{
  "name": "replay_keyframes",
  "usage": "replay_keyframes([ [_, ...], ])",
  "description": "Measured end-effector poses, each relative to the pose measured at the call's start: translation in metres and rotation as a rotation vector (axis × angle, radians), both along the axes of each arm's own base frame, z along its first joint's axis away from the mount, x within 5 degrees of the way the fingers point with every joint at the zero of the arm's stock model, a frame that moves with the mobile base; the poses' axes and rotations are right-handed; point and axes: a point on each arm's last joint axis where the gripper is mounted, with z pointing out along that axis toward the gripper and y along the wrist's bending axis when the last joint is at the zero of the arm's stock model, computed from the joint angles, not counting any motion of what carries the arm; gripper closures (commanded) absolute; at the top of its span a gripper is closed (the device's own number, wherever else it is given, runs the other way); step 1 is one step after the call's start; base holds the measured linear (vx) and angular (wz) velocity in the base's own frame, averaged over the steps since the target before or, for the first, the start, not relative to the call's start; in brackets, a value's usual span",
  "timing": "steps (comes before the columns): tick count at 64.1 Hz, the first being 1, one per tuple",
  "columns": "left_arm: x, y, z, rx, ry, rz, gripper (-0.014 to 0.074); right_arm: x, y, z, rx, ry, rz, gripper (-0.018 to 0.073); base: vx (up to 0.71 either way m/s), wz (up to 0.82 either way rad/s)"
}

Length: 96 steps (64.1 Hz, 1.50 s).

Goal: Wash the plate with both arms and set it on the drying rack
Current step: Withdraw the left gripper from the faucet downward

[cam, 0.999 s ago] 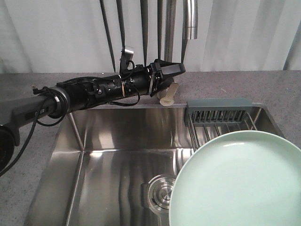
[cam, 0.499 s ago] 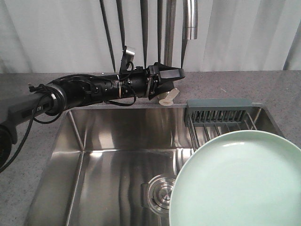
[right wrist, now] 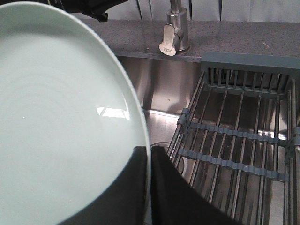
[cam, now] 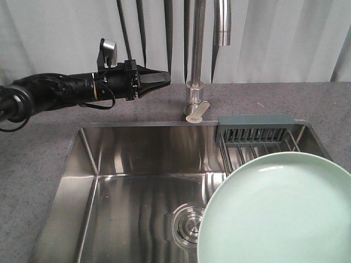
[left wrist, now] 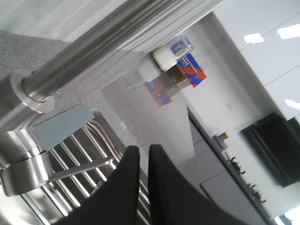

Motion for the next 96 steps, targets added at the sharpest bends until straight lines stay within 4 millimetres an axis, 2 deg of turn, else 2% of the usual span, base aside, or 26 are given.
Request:
replay_keyframes([
  [9,-0.023,0.002,0.048,0.074,-0.134,-0.047,0.0603,0.000,0.000,0.000,0.000,0.000,0.000,0.0561,0.00,0.00],
  [12,-0.036,0.003,0.073,0.096,-0.200,-0.062,0.0603,0.000,0.000,0.000,0.000,0.000,0.000,0.0561,0.00,0.00],
  [17,-0.055,0.006,0.103,0.145,-0.289,-0.077,0.0603,0.000,0.000,0.000,0.000,0.000,0.000,0.0561,0.00,0.00],
  [25,-0.102,0.014,0.159,0.257,-0.475,-0.100,0.0603,0.000,0.000,0.000,0.000,0.000,0.000,0.0561,0.00,0.00],
  [32,-0.150,0.022,0.207,0.244,-0.607,-0.088,0.0603,0.000,0.000,0.000,-0.001,0.002,0.001,0.0561,0.00,0.00],
  [41,-0.210,0.030,0.236,0.234,-0.698,-0.089,0.0603,0.000,0.000,-0.001,-0.003,0.008,0.002,0.0561,0.00,0.00],
  [50,-0.256,0.037,0.231,0.234,-0.697,-0.094,0.0603,-0.001,0.000,-0.002,-0.006,0.017,0.005,0.0561,0.00,0.00],
  [60,-0.300,0.044,0.200,0.240,-0.632,-0.100,0.0603,-0.001,0.000,-0.002,-0.008,0.024,0.007,0.0561,0.00,0.00],
  [77,-0.354,0.064,0.113,0.293,-0.502,0.160,0.0603,-0.001,0.000,-0.002,-0.010,0.027,0.007,0.0561,0.00,0.00],
  [87,-0.385,0.074,0.074,0.305,-0.503,0.249,0.0603,-0.002,0.000,-0.004,-0.014,0.042,0.011,0.0561,0.00,0.00],
  [96,-0.404,0.079,0.054,0.300,-0.540,0.300,0.0603,-0.003,0.000,-0.006,-0.022,0.065,0.017,0.0561,0.00,0.00],
])
